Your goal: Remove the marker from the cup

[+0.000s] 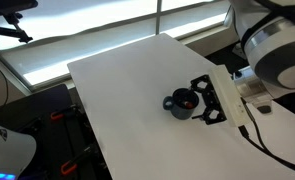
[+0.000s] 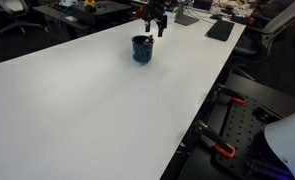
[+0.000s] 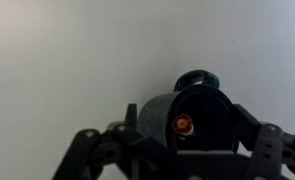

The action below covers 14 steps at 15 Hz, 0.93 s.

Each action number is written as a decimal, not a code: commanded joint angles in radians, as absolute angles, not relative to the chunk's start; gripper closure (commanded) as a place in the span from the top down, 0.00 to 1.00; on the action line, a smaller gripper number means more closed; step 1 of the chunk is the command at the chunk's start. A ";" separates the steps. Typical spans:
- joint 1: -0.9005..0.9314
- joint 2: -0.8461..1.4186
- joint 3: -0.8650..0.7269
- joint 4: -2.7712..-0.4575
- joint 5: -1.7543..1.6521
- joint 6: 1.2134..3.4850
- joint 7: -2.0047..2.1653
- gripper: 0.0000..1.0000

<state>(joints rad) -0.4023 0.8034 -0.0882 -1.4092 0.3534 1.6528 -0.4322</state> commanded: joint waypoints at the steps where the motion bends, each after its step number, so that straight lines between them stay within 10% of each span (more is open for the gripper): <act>1: -0.412 0.798 -0.074 -1.411 0.333 1.661 -0.439 0.61; 4: -0.411 0.799 -0.074 -1.412 0.331 1.661 -0.441 0.48; 8: -0.411 0.801 -0.073 -1.411 0.330 1.660 -0.443 0.63; 14: -0.411 0.801 -0.073 -1.413 0.328 1.659 -0.448 0.10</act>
